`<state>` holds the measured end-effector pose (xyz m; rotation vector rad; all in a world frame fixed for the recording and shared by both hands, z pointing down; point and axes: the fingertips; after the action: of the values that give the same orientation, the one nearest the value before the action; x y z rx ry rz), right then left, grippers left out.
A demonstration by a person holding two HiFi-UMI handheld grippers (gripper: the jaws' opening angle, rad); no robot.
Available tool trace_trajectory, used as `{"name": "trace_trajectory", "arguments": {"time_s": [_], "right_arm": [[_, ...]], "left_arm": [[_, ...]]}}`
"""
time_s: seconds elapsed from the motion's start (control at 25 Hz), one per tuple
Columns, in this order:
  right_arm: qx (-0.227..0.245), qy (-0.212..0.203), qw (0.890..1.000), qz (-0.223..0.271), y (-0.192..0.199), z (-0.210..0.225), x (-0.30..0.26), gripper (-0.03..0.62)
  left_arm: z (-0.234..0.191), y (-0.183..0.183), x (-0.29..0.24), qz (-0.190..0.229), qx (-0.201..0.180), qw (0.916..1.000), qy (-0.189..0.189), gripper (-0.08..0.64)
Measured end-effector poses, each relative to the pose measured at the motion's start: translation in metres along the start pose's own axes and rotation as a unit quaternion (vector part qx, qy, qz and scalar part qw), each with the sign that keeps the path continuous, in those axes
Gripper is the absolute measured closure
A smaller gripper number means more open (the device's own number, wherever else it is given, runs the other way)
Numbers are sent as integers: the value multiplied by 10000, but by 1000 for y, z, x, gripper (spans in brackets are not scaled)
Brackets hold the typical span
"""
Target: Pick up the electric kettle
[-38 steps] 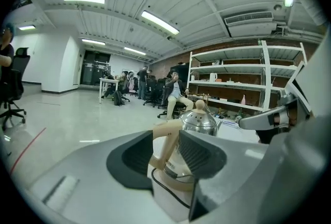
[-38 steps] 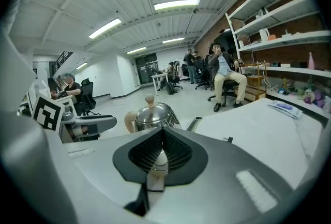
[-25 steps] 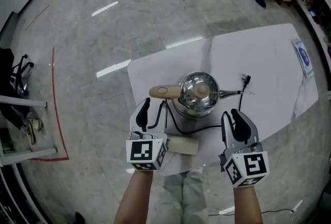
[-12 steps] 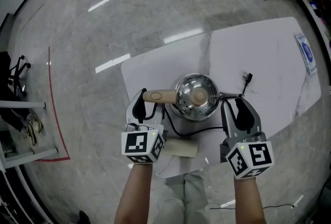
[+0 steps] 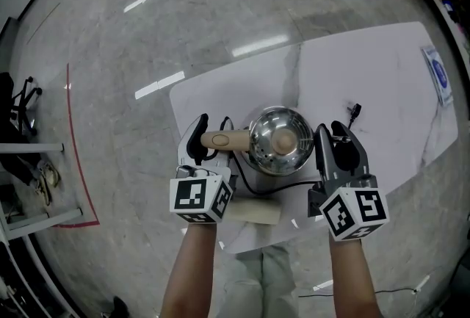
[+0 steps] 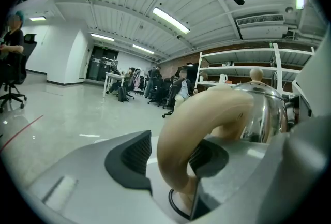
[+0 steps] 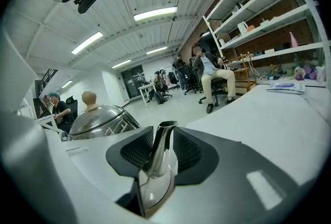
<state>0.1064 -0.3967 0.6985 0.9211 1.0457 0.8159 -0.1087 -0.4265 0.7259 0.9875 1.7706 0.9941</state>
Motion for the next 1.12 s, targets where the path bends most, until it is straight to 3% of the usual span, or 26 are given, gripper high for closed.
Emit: {"name": "trace_trajectory", "arguments": {"time_s": [0.12, 0.28, 0.52, 0.76, 1.12], "right_arm": [[-103, -28, 9999, 85, -2, -3, -5, 487], [-139, 43, 9998, 96, -3, -2, -7, 505], [-6, 101, 9999, 54, -4, -2, -8, 500], [-86, 173, 9997, -154, -1, -2, 1, 502], [63, 108, 9999, -25, -24, -14, 14, 503]], "left_arm": [[2, 1, -3, -38, -137, 9999, 29, 396], [6, 5, -5, -109, -243, 9996, -43, 497], [4, 6, -4, -142, -119, 9997, -140, 502], [9, 0, 0, -191, -253, 9994, -132, 503], [15, -22, 18, -46, -238, 9995, -177, 503]]}}
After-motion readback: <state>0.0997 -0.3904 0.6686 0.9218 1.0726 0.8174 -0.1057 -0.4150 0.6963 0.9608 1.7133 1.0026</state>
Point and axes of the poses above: the fingertips, and each gripper's own axes: x backward along the fingers, z to its right, y out of its underside, and after that the axes turned 7 degrees about x, right-handed
